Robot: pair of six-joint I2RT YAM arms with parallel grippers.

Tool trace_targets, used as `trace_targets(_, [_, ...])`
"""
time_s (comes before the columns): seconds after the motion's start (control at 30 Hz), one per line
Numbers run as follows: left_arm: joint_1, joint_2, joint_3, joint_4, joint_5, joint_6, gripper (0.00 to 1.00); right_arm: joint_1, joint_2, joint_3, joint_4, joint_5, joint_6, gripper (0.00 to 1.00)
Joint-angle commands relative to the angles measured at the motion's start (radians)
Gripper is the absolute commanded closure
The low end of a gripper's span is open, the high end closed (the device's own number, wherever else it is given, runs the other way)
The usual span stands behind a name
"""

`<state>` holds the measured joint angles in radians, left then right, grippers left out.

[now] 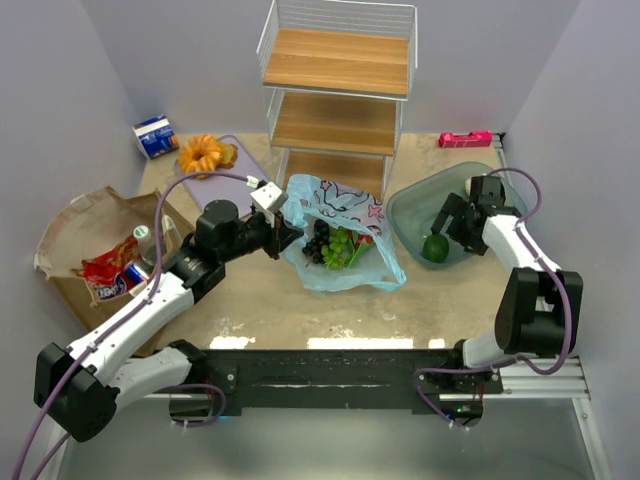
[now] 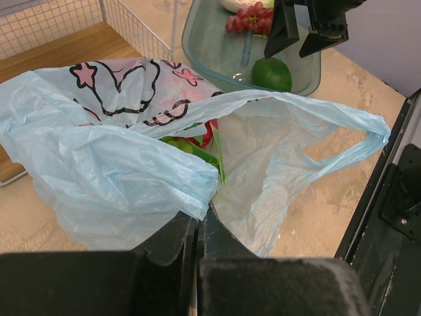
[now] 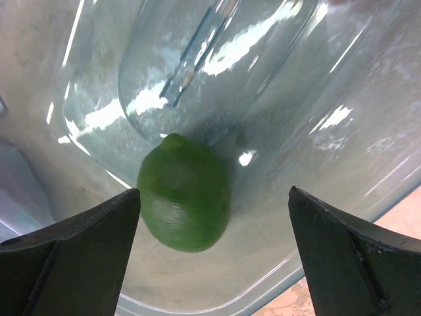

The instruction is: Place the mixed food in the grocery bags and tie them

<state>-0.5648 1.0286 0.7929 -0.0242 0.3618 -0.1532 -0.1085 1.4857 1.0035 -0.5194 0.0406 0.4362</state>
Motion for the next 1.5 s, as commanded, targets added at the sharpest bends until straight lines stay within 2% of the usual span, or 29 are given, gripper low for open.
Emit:
trace_targets(0.0, [0.002,-0.021,0.028,0.040,-0.001,0.009,1.00,0.047,0.010,-0.029,0.016,0.027,-0.011,0.02])
trace_targets(0.27, [0.002,-0.016,0.028,0.038,-0.003,0.009,1.00,0.076,0.050,-0.078,0.044,0.035,-0.011,0.05])
trace_targets(0.4, [0.002,-0.015,0.028,0.038,-0.003,0.007,1.00,0.075,0.077,-0.097,0.090,-0.004,0.001,0.11])
trace_targets(0.5, [0.003,-0.013,0.028,0.038,-0.004,0.010,1.00,0.082,0.099,-0.100,0.107,-0.038,0.007,0.23])
trace_targets(0.57, [0.002,-0.010,0.028,0.037,-0.006,0.011,1.00,0.086,0.085,-0.101,0.110,-0.057,0.007,0.37])
trace_targets(0.63, [0.003,-0.012,0.029,0.036,-0.007,0.012,1.00,0.087,0.064,-0.094,0.101,-0.068,0.010,0.46])
trace_targets(0.8, [0.003,-0.010,0.028,0.037,-0.009,0.012,1.00,0.086,-0.100,-0.028,0.016,-0.047,0.004,0.75])
trace_targets(0.97, [0.002,-0.007,0.028,0.038,-0.003,0.011,1.00,0.099,-0.280,0.055,-0.037,-0.083,-0.007,0.85])
trace_targets(1.07, [0.002,-0.005,0.029,0.040,0.003,0.009,1.00,0.188,-0.399,0.078,-0.004,-0.165,-0.033,0.88])
trace_targets(1.17, [0.002,-0.004,0.026,0.041,0.006,0.004,1.00,0.335,-0.464,0.098,0.036,-0.221,-0.033,0.92])
trace_targets(1.23, [0.002,0.001,0.026,0.041,0.006,0.006,1.00,0.476,-0.473,0.101,0.074,-0.223,-0.033,0.94])
trace_targets(1.4, [0.002,0.001,0.026,0.040,0.003,0.006,1.00,0.864,-0.400,0.104,0.154,-0.040,-0.042,0.96])
trace_targets(1.47, [0.003,-0.001,0.025,0.040,-0.003,0.007,1.00,0.935,-0.313,0.101,0.179,-0.007,-0.013,0.98])
